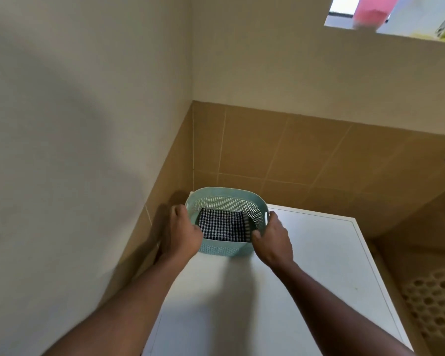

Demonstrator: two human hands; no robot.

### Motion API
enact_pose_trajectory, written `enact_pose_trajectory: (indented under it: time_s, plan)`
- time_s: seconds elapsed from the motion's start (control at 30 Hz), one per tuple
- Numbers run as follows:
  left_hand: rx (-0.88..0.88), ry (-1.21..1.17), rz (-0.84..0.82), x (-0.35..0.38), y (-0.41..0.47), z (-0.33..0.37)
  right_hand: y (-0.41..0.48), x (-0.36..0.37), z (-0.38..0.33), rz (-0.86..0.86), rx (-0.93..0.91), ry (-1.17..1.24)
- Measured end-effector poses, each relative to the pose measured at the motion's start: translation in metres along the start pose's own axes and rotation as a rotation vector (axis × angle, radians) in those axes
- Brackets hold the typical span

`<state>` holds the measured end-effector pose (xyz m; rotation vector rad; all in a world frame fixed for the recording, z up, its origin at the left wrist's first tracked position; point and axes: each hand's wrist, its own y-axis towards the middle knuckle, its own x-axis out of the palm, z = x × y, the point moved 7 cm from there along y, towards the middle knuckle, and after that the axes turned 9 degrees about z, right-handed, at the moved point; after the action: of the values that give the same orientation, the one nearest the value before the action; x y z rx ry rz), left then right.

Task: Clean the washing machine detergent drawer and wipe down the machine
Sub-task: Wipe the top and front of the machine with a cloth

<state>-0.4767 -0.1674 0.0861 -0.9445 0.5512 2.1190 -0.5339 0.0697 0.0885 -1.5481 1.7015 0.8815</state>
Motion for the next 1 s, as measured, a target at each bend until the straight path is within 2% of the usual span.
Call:
enact_pose_trajectory:
  time_s: [0.07, 0.1, 0.13, 0.2, 0.3, 0.37, 0.5, 0.6, 0.73, 0.8, 0.87, 1.0]
  plan:
    - [0.203, 0.22, 0.122, -0.006, 0.003, 0.024, 0.002, -0.011, -0.02, 0.158, -0.157, -0.097]
    - [0.304, 0.246, 0.144, -0.005, 0.005, 0.038, 0.004, -0.014, -0.034, 0.21, -0.255, -0.113]
    - [0.378, 0.234, 0.114, 0.0, 0.008, 0.05, 0.006, -0.011, -0.047, 0.209, -0.335, -0.134]
    - [0.416, 0.206, -0.029, 0.019, 0.014, 0.065, 0.015, 0.006, -0.065, 0.082, -0.385, -0.182]
    - [0.242, 0.336, -0.266, 0.045, 0.026, 0.061, 0.032, 0.039, -0.068, -0.209, -0.252, -0.319]
    - [0.096, 0.368, -0.385, 0.06, 0.031, 0.048, 0.04, 0.059, -0.061, -0.339, -0.196, -0.379]
    - [-0.025, 0.319, -0.476, 0.082, 0.035, 0.035, 0.041, 0.091, -0.05, -0.52, -0.223, -0.478]
    - [-0.214, 0.153, -0.431, 0.086, 0.039, 0.024, 0.04, 0.098, -0.048, -0.529, -0.211, -0.466]
    - [-0.546, -0.335, -0.468, 0.094, 0.034, 0.029, 0.038, 0.089, -0.055, -0.474, -0.259, -0.47]
    - [-0.576, -0.471, -0.437, 0.085, 0.028, 0.047, 0.038, 0.073, -0.058, -0.392, -0.198, -0.345]
    - [-0.525, -0.528, -0.379, 0.068, 0.019, 0.069, 0.036, 0.049, -0.058, -0.311, -0.055, -0.107]
    - [-0.294, -0.52, -0.219, 0.025, -0.008, 0.121, 0.013, -0.009, -0.057, -0.266, 0.179, 0.61]
